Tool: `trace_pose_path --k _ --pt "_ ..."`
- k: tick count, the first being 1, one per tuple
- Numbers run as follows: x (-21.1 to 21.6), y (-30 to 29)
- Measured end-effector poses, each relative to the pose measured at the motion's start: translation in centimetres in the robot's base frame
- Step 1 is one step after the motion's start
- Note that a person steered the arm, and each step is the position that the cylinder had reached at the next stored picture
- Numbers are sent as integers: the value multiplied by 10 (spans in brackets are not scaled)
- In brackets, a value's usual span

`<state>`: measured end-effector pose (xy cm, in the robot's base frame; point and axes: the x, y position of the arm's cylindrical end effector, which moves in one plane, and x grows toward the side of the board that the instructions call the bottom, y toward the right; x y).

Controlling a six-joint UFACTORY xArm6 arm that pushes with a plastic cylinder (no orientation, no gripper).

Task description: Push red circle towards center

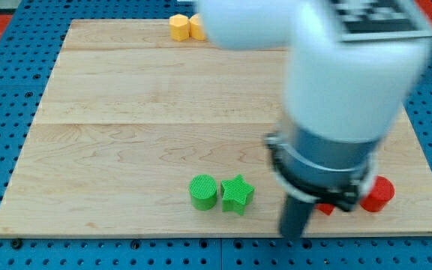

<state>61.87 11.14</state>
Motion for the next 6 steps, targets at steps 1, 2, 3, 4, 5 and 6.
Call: trace_pose_path --k 1,2,3,4,5,6 --pt "-1 71" --pt "-1 121" --pt "-5 137" --pt "-45 105" --pt "-95 28" --pt "-141 -48"
